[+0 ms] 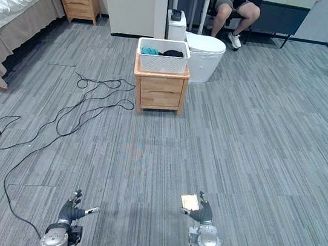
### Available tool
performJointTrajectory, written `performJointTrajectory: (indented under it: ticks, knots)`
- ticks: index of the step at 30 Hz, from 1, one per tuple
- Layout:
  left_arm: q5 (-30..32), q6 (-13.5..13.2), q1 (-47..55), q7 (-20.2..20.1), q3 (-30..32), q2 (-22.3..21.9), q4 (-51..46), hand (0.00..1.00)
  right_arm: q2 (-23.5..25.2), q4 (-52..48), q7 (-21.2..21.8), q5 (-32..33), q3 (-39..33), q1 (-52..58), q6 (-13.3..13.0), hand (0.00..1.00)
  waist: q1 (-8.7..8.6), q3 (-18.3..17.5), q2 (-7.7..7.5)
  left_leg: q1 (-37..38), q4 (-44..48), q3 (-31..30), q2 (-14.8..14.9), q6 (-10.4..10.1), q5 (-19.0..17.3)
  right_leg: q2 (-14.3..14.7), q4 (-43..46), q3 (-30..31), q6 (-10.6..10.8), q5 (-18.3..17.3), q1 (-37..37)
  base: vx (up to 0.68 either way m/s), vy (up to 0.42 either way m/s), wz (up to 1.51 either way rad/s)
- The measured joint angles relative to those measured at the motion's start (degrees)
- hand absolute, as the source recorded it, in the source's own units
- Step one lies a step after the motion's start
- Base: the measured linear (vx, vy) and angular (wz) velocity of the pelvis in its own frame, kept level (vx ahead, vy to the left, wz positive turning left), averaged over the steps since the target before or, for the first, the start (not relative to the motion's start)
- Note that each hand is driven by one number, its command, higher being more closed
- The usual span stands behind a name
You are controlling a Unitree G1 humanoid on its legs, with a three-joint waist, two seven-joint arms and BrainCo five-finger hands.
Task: Pick up the laundry basket with both hands and put the clothes into the washing machine.
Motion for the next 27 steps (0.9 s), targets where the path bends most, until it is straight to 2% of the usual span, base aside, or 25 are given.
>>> performJointTrajectory:
  ticks: [11,21,25,27]
  knots:
    - [-2.3,0.6,1.1,-1.2,1.3,-0.3,3.9,0.0,-0.3,3.9,0.3,8.6,-5.1,1.7,0.3,0.0,-0.04,0.0,-0.08,0.2,-1.8,0.1,0.0,0.0,0.3,0.0,0.0,0.1,0.1,-0.1,-0.2,-0.04,0.013,0.0]
    - [-1.6,0.5,-0.2,-1.2,1.3,-0.3,3.6,0.0,-0.2,4.8,0.1,8.4,-6.3,1.4,0.3,0.0,-0.04,0.1,-0.69,-2.9,-1.2,-0.2,-0.4,0.2,0.2,-0.4,0.0,-0.6,1.2,-0.9,-3.3,0.02,0.009,0.04]
    - [-1.4,0.5,-0.3,-1.2,1.3,-0.2,0.2,0.0,-0.2,4.8,0.0,7.2,-6.2,-1.2,0.2,0.0,0.15,0.6,-0.77,-7.3,4.5,0.7,-0.5,1.6,-3.3,-0.6,1.8,1.0,2.3,-1.7,-6.2,0.05,0.055,-0.16]
    - [-1.4,0.5,-0.3,-1.3,1.4,-0.2,-2.3,0.0,-0.4,4.8,0.0,6.1,-6.2,-3.6,0.2,0.0,0.27,1.8,-0.11,-9.2,8.6,2.2,-0.3,2.5,-5.9,-0.6,6.4,2.4,2.4,-4.1,-8.9,0.03,0.072,-0.4]
